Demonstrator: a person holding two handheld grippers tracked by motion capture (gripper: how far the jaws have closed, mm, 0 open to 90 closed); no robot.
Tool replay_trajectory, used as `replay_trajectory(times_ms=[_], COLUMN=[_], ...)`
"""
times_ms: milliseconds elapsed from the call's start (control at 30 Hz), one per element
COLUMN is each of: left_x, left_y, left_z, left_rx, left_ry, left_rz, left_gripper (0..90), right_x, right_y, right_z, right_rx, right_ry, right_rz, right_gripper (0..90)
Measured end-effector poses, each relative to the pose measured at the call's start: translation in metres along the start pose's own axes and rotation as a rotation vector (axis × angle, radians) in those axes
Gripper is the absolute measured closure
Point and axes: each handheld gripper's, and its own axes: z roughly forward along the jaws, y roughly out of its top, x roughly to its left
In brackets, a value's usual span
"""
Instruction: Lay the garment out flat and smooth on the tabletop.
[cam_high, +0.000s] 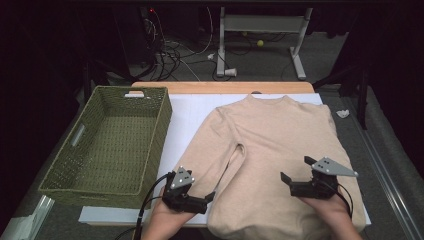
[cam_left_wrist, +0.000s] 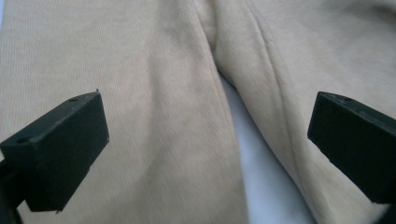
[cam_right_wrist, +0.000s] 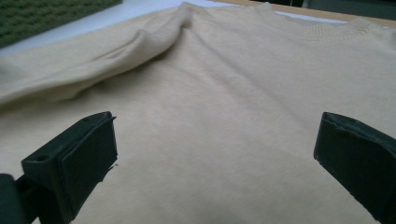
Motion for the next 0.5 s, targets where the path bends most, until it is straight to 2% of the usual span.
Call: replay_trajectory(times_ms=[133,200,267,300,367,433,500], left_x=[0.012,0.018,0.021,0.023,0.023,0.019,0.015], left_y=[0.017,0.025,0.029,0.029,0.028,0.025,0.020], left_z=[0.009,0.011,0.012,0.013,0.016,0.017,0.016], left_rx=[0.007,0.001,-0.013,-0.016,-0.003,-0.014,-0.029], left_ry=[0.010,0.010,0.002,-0.004,0.004,0.007,0.008], left_rz=[0.018,0.009,-0.019,-0.030,-0.019,0.014,0.041], left_gripper=[0.0,0.0,0.0,0.0,0.0,0.0,0.0], right_x=[-0.015,-0.024,-0.035,-0.042,-0.060,-0.075,-0.084], right_y=[0.007,0.010,0.010,0.008,0.001,-0.006,-0.019], right_z=[0.009,0.007,0.002,-0.002,-0.013,-0.029,-0.054], right_rx=[0.006,-0.018,-0.029,-0.023,-0.002,0.012,0.014], right_ry=[-0.003,0.001,-0.010,-0.026,-0.070,-0.118,-0.181], right_rz=[0.005,0.016,0.037,0.042,0.068,0.090,0.092], right_gripper=[0.2,1.1,3.7,5.0,9.8,16.1,20.0])
